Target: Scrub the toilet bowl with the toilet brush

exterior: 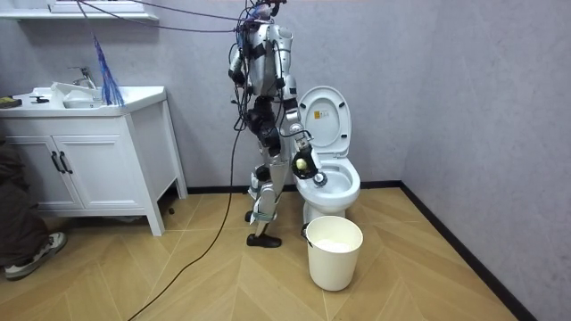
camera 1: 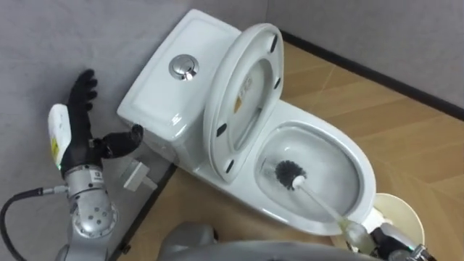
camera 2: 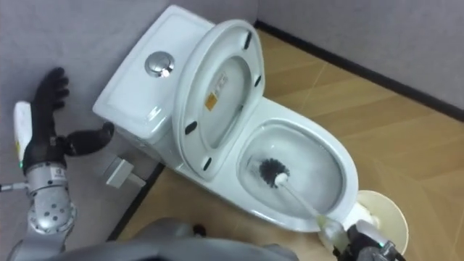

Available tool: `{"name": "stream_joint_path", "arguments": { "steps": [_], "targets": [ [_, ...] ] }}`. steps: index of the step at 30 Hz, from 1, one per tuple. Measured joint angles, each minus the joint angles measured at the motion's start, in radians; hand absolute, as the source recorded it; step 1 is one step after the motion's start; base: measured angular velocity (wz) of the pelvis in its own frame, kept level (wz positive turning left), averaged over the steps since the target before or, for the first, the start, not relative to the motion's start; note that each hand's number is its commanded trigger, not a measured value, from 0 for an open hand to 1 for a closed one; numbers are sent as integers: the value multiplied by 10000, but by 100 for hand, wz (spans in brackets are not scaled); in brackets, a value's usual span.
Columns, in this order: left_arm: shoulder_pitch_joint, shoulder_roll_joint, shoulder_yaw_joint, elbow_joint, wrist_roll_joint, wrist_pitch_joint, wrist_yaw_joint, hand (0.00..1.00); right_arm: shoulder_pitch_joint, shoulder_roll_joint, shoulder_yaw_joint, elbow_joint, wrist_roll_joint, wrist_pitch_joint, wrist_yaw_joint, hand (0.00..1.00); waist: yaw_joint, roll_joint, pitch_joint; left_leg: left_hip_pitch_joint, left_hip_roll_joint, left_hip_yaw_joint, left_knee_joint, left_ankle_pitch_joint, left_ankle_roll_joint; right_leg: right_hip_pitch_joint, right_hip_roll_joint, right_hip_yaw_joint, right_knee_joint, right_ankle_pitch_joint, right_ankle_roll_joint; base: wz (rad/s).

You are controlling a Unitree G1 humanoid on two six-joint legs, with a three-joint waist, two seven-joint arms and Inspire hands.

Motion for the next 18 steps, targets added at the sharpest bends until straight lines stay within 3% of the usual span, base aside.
{"name": "stream_joint_path", "arguments": {
  "steps": [4, 9, 11, 12, 16, 18],
  "targets": [
    [-480, 13, -50, 0, 1255, -127, -4, 0, 31, 23, 10, -1, -555, 100, 478, 100, -8, -60, 15, 55, -2, 16, -2, 0, 0, 39, -1, 15, -1, 1, -1, -1],
    [-662, 331, -665, 473, 1346, -108, -81, 0, 90, 116, 5, -47, -774, 312, 823, 100, -264, -231, 22, 355, 14, 124, -97, 0, 0, 293, 52, 179, -210, 14, 0, -5],
    [-674, 380, -1061, 807, 1348, -16, -337, 0, 130, 183, -16, -206, -780, 396, 1014, 100, -323, -318, -80, 376, 43, 146, -108, 0, 0, 344, 118, 266, -349, 85, -11, -7],
    [-680, 388, -1133, 870, 1344, -6, -417, 0, 129, 190, -17, -244, -778, 397, 1049, 100, -326, -327, -87, 384, 56, 168, -108, 0, 0, 351, 131, 287, -341, 108, -15, -13],
    [-682, 634, -1600, 1148, 1342, 153, -935, 0, 50, 170, -17, -569, -841, 398, 1095, 100, -460, -491, -21, 430, 84, 254, -102, -1, 1, 340, 143, 398, -300, 147, -27, -9],
    [-786, 749, -1781, 1392, 1340, 152, -1201, 0, -87, 153, -11, -575, -822, 419, 1082, 100, -506, -460, -13, 407, 83, 286, -101, -3, 2, 317, 141, 408, -303, 182, -20, -2]
  ]
}}
